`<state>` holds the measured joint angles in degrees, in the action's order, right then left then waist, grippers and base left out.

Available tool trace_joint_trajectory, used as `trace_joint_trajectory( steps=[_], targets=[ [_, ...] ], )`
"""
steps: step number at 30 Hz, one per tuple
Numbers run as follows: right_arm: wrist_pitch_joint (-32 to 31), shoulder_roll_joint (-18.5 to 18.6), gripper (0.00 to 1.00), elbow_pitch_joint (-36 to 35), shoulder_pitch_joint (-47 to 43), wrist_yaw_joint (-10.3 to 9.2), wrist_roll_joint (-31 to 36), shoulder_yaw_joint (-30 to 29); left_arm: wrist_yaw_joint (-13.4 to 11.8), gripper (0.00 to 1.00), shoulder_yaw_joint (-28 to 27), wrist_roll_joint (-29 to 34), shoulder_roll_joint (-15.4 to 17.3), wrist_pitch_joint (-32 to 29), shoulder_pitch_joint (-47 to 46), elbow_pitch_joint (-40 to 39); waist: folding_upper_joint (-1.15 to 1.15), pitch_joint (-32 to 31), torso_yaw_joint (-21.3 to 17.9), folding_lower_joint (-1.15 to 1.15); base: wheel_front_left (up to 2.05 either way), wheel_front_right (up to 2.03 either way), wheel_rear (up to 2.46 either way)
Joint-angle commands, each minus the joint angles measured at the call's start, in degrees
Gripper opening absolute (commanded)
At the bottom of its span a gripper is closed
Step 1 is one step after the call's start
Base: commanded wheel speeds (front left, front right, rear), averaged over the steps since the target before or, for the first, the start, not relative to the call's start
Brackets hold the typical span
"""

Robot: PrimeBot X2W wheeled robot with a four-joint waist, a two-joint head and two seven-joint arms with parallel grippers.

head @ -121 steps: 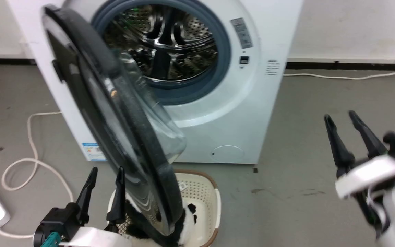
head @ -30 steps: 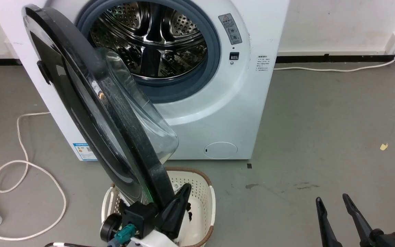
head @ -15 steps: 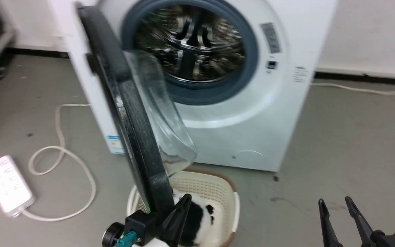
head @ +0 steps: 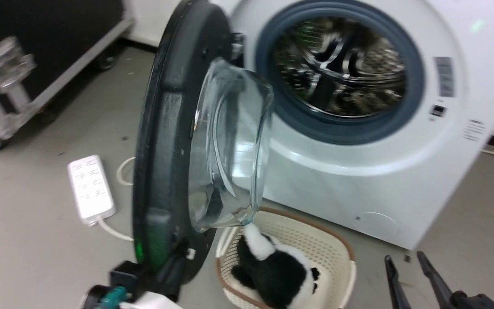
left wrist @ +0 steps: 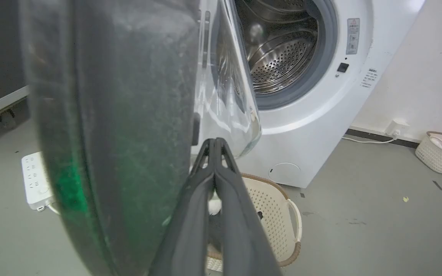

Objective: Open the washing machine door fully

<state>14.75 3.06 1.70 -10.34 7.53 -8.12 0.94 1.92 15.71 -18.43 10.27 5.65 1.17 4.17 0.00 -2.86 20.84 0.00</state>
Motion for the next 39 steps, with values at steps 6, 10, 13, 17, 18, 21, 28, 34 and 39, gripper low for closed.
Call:
trace_joint_trajectory(
  steps=[6,10,13,17,18,21,28,34,39],
  targets=[
    [0.2,-0.2,1.00,0.7,1.9,-0.04,2.3,1.3,0.1,0.00,-8.0,-4.4,5.1,0.9,-5.6,4.1,0.00,5.7,4.1,0.00,0.00,0.00,0.00],
    [0.2,-0.2,1.00,0.9,3.3,-0.04,3.5,1.7,1.1,0.00,-10.9,-6.3,7.4,1.7,-8.7,7.5,0.00,8.2,3.8,0.00,0.00,0.00,0.00],
    [0.2,-0.2,1.00,1.0,4.7,-0.04,4.8,2.1,2.2,0.00,-13.4,-8.1,9.9,2.5,-12.2,11.8,0.00,10.6,3.1,0.00,0.00,0.00,0.00],
    [0.2,-0.2,1.00,1.1,6.4,-0.04,6.2,2.1,3.6,0.00,-16.3,-10.7,13.7,3.1,-17.3,18.4,0.00,13.7,1.8,0.00,0.00,0.00,0.00],
    [0.2,-0.2,1.00,1.1,6.7,-0.04,6.5,1.9,3.9,0.00,-16.8,-11.2,14.9,3.3,-18.8,20.2,0.00,14.4,1.5,0.00,0.00,0.00,0.00],
    [0.2,-0.2,1.00,1.2,7.5,-0.04,7.3,1.7,4.8,0.00,-17.4,-12.0,18.5,4.4,-23.8,26.3,0.00,16.3,0.7,0.00,0.00,0.00,0.00],
    [0.2,-0.2,1.00,0.8,9.2,-0.04,8.8,1.7,5.5,0.00,-14.4,-14.5,25.2,6.5,-33.9,38.5,0.00,19.9,-1.7,0.00,0.00,0.00,0.00],
    [0.2,-0.2,1.00,0.7,9.4,-0.04,9.1,0.8,5.6,0.00,-9.3,-18.1,28.9,7.9,-37.9,44.0,0.00,21.1,-3.0,0.00,0.00,0.00,0.00],
    [0.2,-0.2,1.00,0.6,9.4,-0.04,7.2,0.2,5.6,0.00,-7.3,-20.3,29.6,9.1,-37.8,46.1,0.00,19.5,-3.8,0.00,0.00,0.00,0.00]
  ],
)
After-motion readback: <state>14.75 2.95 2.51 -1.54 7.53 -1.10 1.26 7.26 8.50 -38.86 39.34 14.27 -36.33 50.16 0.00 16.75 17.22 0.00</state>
